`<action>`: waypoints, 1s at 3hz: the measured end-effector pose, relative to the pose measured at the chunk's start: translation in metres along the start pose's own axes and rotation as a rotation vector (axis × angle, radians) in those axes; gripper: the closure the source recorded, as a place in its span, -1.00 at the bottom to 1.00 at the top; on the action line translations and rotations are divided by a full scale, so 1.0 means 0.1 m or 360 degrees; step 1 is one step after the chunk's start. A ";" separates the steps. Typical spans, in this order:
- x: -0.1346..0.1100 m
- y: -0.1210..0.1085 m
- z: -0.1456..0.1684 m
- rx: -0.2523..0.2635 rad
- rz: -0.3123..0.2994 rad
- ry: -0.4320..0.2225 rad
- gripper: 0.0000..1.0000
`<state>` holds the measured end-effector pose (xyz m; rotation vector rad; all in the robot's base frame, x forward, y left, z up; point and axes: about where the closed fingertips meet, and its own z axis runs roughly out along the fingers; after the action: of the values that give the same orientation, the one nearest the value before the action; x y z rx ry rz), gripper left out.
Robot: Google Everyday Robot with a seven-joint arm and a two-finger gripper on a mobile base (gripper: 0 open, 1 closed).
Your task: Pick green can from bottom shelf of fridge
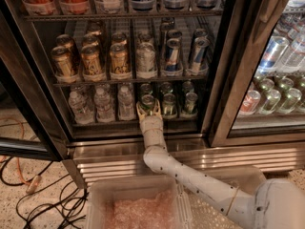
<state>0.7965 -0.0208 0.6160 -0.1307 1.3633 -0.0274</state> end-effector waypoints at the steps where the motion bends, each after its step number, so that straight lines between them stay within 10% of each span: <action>1: -0.05 0.01 -0.04 0.0004 0.0011 -0.0016 0.97; 3: -0.39 0.02 -0.17 -0.0001 0.0039 -0.0149 1.00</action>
Offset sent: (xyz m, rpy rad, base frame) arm -0.0272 0.0053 0.0320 0.0325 -0.0934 0.0182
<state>0.7712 -0.0163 0.6506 -0.1145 1.2710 -0.0001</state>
